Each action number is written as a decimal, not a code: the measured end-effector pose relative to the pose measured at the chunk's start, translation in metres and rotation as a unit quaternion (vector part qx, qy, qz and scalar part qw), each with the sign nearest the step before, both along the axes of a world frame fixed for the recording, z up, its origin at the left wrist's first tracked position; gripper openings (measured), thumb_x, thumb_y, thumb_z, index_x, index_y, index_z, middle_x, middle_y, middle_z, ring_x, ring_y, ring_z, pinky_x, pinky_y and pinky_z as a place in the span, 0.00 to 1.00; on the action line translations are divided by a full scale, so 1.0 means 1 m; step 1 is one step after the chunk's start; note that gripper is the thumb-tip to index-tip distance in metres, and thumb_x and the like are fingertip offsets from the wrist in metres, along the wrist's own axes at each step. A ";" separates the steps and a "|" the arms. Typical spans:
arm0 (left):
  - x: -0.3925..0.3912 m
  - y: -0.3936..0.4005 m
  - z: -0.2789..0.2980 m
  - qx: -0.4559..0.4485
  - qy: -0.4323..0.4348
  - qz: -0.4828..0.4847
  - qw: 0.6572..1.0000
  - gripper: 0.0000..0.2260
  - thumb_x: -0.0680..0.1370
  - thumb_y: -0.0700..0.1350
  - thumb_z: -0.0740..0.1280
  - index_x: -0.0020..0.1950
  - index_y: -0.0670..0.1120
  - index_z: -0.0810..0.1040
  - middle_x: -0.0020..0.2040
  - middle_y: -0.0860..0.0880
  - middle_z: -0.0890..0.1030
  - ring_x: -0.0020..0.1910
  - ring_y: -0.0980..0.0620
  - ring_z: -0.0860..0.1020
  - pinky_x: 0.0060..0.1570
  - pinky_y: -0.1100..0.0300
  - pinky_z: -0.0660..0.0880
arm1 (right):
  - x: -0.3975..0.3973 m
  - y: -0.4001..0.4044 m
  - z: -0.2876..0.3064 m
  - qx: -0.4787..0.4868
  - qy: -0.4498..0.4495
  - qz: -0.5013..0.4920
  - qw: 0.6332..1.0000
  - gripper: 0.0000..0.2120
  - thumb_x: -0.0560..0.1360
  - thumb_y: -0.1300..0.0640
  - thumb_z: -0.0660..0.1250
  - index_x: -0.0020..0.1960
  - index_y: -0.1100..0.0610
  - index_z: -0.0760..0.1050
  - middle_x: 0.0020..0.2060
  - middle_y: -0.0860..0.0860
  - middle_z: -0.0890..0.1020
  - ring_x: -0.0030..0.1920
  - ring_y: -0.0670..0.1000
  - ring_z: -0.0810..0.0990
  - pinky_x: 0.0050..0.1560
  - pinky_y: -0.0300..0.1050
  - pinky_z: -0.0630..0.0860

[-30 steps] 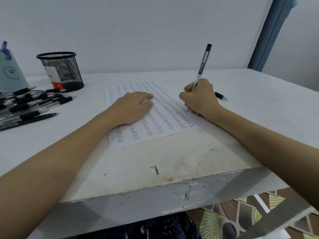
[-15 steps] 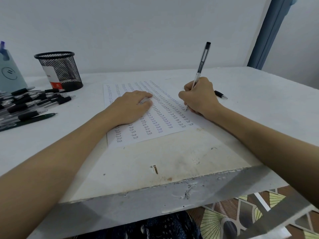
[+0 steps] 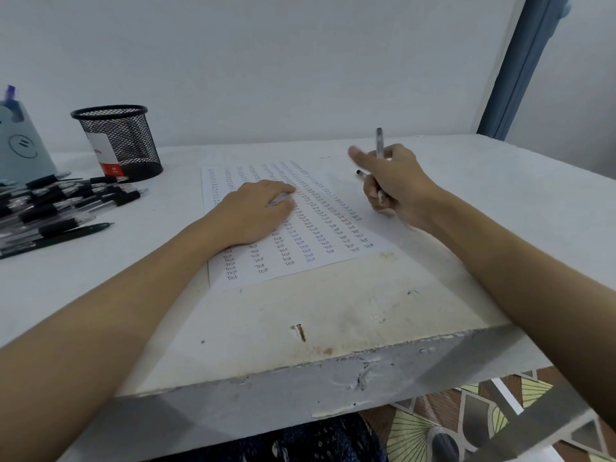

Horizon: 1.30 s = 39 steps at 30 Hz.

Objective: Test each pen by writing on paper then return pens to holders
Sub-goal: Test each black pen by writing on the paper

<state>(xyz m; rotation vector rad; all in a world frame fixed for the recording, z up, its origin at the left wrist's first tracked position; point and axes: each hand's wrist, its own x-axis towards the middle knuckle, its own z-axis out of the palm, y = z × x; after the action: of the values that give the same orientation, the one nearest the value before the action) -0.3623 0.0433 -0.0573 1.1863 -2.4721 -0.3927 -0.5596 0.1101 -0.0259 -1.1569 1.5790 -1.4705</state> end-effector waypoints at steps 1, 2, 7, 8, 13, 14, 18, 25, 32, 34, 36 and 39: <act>0.000 0.000 0.000 0.001 -0.001 0.000 1.000 0.18 0.81 0.53 0.55 0.71 0.53 0.67 0.72 0.53 0.66 0.70 0.52 0.64 0.68 0.55 0.60 | 0.001 0.001 0.001 0.000 -0.017 0.012 1.000 0.13 0.79 0.49 0.62 0.47 0.57 0.64 0.15 0.49 0.66 0.17 0.47 0.59 0.23 0.35 0.58; 0.000 0.000 0.000 0.002 -0.001 0.000 1.000 0.18 0.81 0.53 0.55 0.71 0.53 0.66 0.72 0.53 0.66 0.70 0.52 0.64 0.68 0.55 0.60 | 0.001 0.002 0.002 0.003 -0.031 0.022 0.999 0.13 0.81 0.47 0.58 0.49 0.58 0.65 0.15 0.49 0.66 0.17 0.48 0.58 0.23 0.35 0.58; 0.000 0.000 0.000 0.001 -0.001 -0.001 1.000 0.18 0.81 0.53 0.55 0.71 0.53 0.66 0.72 0.52 0.66 0.70 0.52 0.64 0.69 0.53 0.60 | -0.002 0.007 0.006 0.002 -0.093 0.050 0.994 0.13 0.82 0.49 0.55 0.47 0.57 0.67 0.17 0.50 0.61 0.18 0.49 0.55 0.25 0.38 0.55; 0.000 0.000 0.000 0.000 -0.001 -0.001 1.000 0.18 0.81 0.53 0.55 0.71 0.53 0.66 0.72 0.52 0.66 0.70 0.52 0.64 0.69 0.54 0.61 | -0.002 0.008 0.006 -0.003 -0.101 0.051 0.994 0.12 0.82 0.50 0.55 0.47 0.57 0.67 0.17 0.50 0.60 0.18 0.49 0.55 0.24 0.38 0.55; 0.000 0.000 0.000 -0.006 -0.004 -0.001 1.000 0.18 0.81 0.52 0.54 0.71 0.52 0.67 0.72 0.52 0.66 0.70 0.51 0.64 0.68 0.54 0.60 | -0.002 0.006 0.005 -0.008 -0.067 0.042 0.997 0.13 0.81 0.45 0.53 0.48 0.55 0.66 0.17 0.50 0.60 0.19 0.49 0.55 0.25 0.38 0.55; 0.000 0.000 0.000 -0.005 -0.004 -0.001 1.000 0.18 0.81 0.52 0.54 0.71 0.52 0.67 0.72 0.52 0.66 0.71 0.52 0.64 0.68 0.54 0.60 | -0.002 0.005 0.005 -0.009 -0.064 0.039 0.997 0.13 0.81 0.46 0.53 0.48 0.56 0.66 0.17 0.50 0.60 0.19 0.49 0.55 0.25 0.38 0.55; 0.000 -0.001 0.000 0.000 -0.003 0.001 1.000 0.18 0.81 0.53 0.55 0.71 0.53 0.66 0.72 0.53 0.66 0.71 0.52 0.63 0.69 0.55 0.60 | -0.002 0.003 0.005 -0.018 -0.058 0.016 0.998 0.12 0.82 0.52 0.52 0.47 0.59 0.66 0.15 0.50 0.61 0.18 0.49 0.54 0.26 0.41 0.54; 0.000 -0.001 0.000 0.001 0.000 -0.002 1.000 0.18 0.81 0.53 0.55 0.71 0.53 0.66 0.72 0.53 0.66 0.71 0.52 0.63 0.69 0.54 0.60 | -0.014 -0.003 0.005 -0.034 0.105 -0.077 0.991 0.08 0.78 0.54 0.59 0.45 0.57 0.72 0.18 0.48 0.66 0.16 0.47 0.62 0.22 0.35 0.59; 0.000 -0.001 0.001 0.009 -0.004 -0.003 1.000 0.18 0.81 0.53 0.55 0.71 0.54 0.66 0.72 0.53 0.66 0.71 0.52 0.63 0.69 0.54 0.59 | -0.033 -0.004 -0.008 0.055 0.491 -0.149 0.857 0.08 0.72 0.54 0.67 0.47 0.57 0.81 0.30 0.50 0.76 0.41 0.55 0.76 0.39 0.41 0.67; 0.000 -0.001 0.001 0.009 -0.006 -0.005 1.000 0.18 0.81 0.53 0.55 0.71 0.53 0.66 0.72 0.53 0.66 0.71 0.51 0.63 0.69 0.54 0.59 | -0.035 -0.004 -0.008 0.058 0.497 -0.159 0.851 0.06 0.70 0.57 0.68 0.44 0.56 0.81 0.26 0.48 0.74 0.39 0.55 0.77 0.33 0.41 0.66; 0.000 0.000 0.001 0.008 -0.005 -0.006 1.000 0.18 0.81 0.53 0.55 0.72 0.53 0.66 0.72 0.52 0.66 0.71 0.51 0.63 0.69 0.54 0.59 | -0.036 -0.004 -0.008 0.062 0.496 -0.164 0.850 0.05 0.69 0.57 0.68 0.43 0.57 0.80 0.27 0.48 0.75 0.39 0.55 0.77 0.31 0.38 0.65; 0.001 -0.001 0.001 0.012 -0.004 -0.008 1.000 0.18 0.81 0.53 0.55 0.72 0.53 0.66 0.72 0.52 0.66 0.71 0.51 0.63 0.69 0.55 0.59 | -0.040 -0.006 -0.008 0.065 0.482 -0.192 0.852 0.07 0.70 0.56 0.68 0.44 0.60 0.79 0.36 0.55 0.81 0.42 0.57 0.78 0.33 0.40 0.66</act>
<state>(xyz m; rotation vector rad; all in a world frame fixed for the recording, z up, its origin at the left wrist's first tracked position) -0.3608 0.0427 -0.0561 1.1811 -2.4909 -0.4229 -0.5997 0.1046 -0.0335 -1.7015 2.6636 -0.9705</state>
